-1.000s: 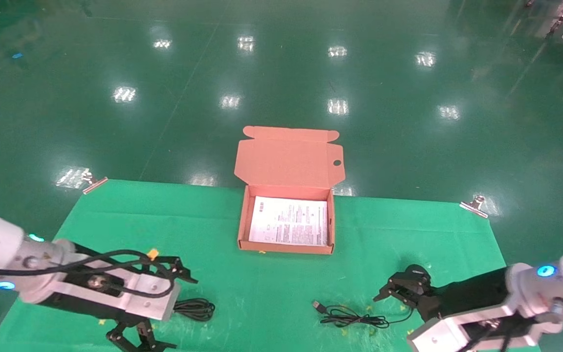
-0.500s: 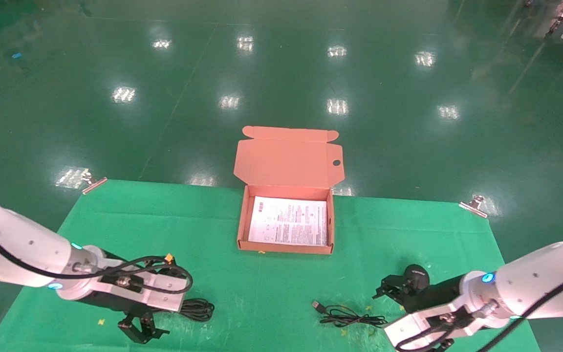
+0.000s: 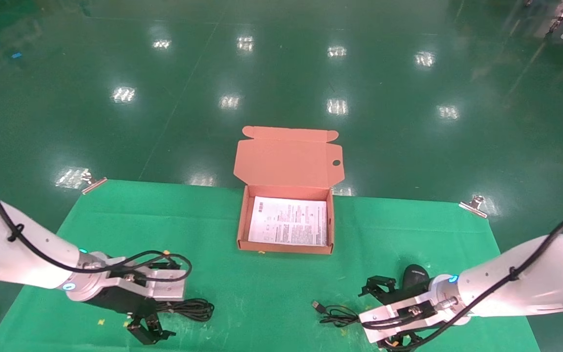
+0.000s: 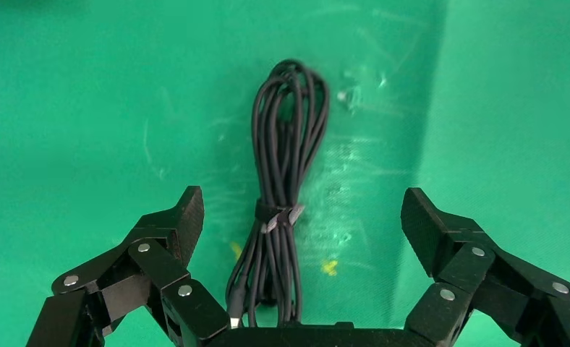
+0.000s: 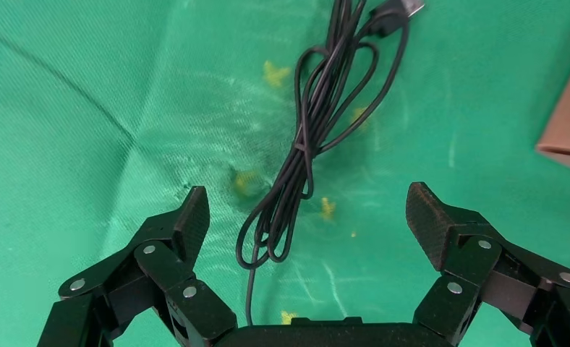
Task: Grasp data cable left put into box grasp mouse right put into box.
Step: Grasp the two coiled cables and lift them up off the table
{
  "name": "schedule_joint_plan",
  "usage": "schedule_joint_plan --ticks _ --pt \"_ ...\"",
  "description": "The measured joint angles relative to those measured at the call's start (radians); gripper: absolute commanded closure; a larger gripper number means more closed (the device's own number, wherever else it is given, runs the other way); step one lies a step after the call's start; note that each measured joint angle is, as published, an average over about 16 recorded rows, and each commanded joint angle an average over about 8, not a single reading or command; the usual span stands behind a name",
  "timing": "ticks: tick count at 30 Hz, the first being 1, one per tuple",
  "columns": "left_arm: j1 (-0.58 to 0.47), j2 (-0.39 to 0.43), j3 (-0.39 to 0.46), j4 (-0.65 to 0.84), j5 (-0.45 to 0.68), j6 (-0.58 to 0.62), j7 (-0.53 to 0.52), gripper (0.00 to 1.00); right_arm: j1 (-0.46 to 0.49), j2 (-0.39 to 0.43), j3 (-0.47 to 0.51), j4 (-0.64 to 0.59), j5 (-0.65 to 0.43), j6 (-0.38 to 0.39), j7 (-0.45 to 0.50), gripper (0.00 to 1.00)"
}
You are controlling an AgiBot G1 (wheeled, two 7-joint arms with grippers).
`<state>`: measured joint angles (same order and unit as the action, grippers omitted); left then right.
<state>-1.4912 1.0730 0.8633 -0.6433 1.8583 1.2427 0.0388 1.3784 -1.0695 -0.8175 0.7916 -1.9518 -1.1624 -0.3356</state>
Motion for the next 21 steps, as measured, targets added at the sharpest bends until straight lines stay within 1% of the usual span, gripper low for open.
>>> schedule_joint_plan --ticks 1,2,7,8,9,10,21 --pt "-0.001 0.007 -0.001 0.024 -0.001 -0.009 0.010 0.14 0.003 -0.010 -0.001 -0.022 -0.002 0.008 -0.007 0.00" --pt "-0.002 0.013 -0.002 0.049 -0.002 -0.018 0.021 0.27 0.007 -0.020 -0.001 -0.045 -0.003 0.016 -0.015 0.08" --pt "-0.005 0.040 -0.002 0.135 0.004 -0.061 0.063 0.89 0.022 -0.057 -0.004 -0.131 -0.008 0.047 -0.052 0.71" --pt "-0.005 0.044 -0.002 0.145 0.005 -0.068 0.069 1.00 0.024 -0.062 -0.004 -0.143 -0.008 0.050 -0.058 0.83" --pt "-0.005 0.047 -0.002 0.154 0.007 -0.074 0.074 1.00 0.026 -0.066 -0.004 -0.153 -0.007 0.054 -0.063 0.96" --pt "-0.004 0.050 -0.001 0.160 0.009 -0.079 0.078 1.00 0.028 -0.069 -0.004 -0.162 -0.007 0.056 -0.068 1.00" --pt "-0.003 0.056 0.000 0.172 0.013 -0.092 0.087 1.00 0.033 -0.075 -0.003 -0.178 -0.004 0.060 -0.077 1.00"
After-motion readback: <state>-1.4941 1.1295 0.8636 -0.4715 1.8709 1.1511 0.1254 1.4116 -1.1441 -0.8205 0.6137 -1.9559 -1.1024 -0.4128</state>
